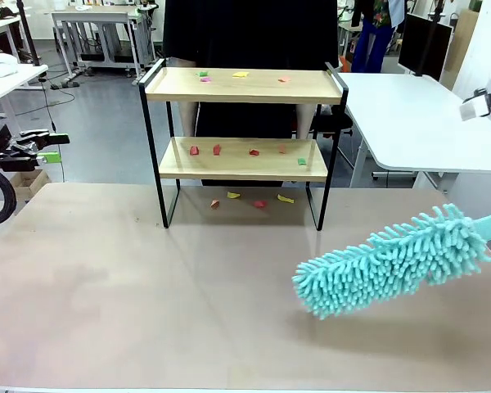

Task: Clean the shelf.
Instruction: Clean the specific section of the Shelf indicated by the human with the Duster.

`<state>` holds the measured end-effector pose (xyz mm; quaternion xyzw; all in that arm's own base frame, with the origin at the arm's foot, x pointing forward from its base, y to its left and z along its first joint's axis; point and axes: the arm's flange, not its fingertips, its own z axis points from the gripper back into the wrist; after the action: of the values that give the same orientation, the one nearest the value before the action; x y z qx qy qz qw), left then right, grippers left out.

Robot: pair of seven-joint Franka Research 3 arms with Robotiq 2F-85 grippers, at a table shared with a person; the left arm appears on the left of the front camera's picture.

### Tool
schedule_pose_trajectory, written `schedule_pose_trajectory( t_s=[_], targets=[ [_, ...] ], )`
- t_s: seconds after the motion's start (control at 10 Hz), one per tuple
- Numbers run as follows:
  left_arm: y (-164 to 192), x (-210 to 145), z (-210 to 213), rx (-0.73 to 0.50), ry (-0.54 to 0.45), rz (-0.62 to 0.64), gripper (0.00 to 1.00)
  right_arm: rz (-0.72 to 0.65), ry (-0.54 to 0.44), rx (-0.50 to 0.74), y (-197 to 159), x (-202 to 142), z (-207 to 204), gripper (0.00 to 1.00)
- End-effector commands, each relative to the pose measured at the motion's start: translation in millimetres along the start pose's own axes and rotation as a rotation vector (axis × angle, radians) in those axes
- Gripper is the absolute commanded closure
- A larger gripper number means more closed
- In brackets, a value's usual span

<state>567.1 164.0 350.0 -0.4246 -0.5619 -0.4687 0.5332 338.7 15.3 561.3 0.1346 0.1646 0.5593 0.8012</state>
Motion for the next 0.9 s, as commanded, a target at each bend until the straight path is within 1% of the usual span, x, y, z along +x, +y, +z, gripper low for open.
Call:
schedule_pose_trajectory(
  t_s=[0.0,0.2,0.3,0.8],
  targets=[
    [-1,1,0,-0.003,0.008,-0.005,0.00,0.069,-0.060,0.066,-2,4,-4,0.87],
    [-1,1,0,-0.003,0.008,-0.005,0.00,0.058,-0.103,0.111,-17,12,-5,0.87],
    [-1,1,0,-0.003,0.008,-0.005,0.00,0.042,-0.044,0.048,-1,11,-7,0.87],
    [-1,1,0,-0.003,0.008,-0.005,0.00,0.042,-0.044,0.048,-1,11,-7,0.87]
  ],
)
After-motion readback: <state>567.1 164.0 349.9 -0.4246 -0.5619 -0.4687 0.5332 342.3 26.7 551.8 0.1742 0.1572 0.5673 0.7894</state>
